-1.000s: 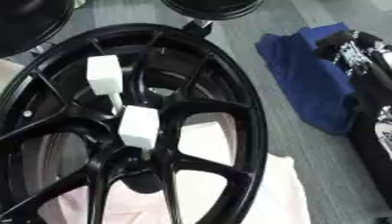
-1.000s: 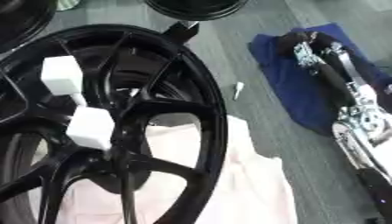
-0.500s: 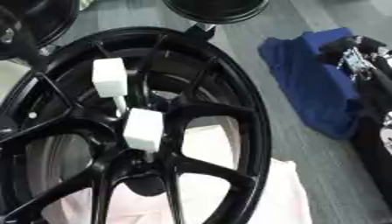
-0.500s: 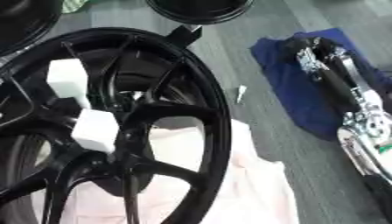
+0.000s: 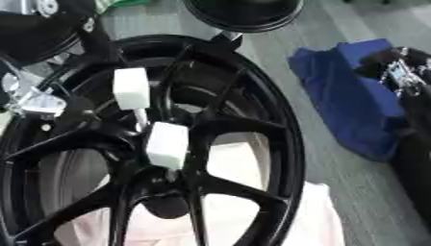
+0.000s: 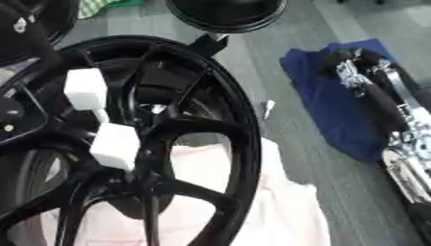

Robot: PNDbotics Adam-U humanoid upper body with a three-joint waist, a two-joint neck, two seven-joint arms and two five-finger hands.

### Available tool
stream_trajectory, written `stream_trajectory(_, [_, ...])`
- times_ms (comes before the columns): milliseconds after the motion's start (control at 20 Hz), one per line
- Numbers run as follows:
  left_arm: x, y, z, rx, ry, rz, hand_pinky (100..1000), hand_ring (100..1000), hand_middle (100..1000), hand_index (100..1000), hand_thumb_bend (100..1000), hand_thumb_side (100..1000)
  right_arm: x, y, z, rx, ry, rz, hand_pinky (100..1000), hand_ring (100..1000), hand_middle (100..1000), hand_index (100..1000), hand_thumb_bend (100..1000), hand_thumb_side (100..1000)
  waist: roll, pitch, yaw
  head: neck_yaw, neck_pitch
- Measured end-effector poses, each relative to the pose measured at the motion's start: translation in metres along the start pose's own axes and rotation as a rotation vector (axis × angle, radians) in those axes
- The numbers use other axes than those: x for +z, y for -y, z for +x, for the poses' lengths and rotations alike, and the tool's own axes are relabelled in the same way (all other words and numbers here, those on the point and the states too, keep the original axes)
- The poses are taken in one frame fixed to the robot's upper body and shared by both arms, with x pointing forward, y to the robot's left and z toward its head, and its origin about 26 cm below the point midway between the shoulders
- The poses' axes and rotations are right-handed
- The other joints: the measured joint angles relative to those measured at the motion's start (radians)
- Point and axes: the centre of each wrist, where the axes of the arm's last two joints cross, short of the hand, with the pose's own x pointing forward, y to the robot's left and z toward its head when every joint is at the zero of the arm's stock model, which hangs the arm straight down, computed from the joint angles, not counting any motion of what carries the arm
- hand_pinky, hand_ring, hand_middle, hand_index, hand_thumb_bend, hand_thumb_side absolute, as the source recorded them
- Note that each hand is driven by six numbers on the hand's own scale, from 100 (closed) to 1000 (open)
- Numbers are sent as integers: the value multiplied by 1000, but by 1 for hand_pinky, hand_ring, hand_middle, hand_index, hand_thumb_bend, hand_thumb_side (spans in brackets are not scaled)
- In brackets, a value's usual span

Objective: Pull the pin out of the wheel hub.

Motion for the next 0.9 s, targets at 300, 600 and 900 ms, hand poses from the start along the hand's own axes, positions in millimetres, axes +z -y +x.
stream_trajectory(300, [-11, 2, 1, 82, -88, 23, 929, 794, 747, 875, 563, 570, -1, -1, 0, -2, -4, 6, 842, 691, 641, 630, 100, 558, 7, 0, -8, 6, 0])
stream_trajectory(600, [-17, 2, 3, 109, -123, 41, 929, 794, 747, 875, 563, 570, -1, -3, 0, -8, -6, 6, 842, 691, 641, 630, 100, 558, 9, 0, -9, 10, 0])
stream_trajectory(900, [-24, 5, -4, 157, -171, 30, 943, 831, 784, 898, 642, 544, -4, -4, 2, -11, 1, 8, 842, 691, 641, 629, 100, 565, 19, 19, -27, 18, 0])
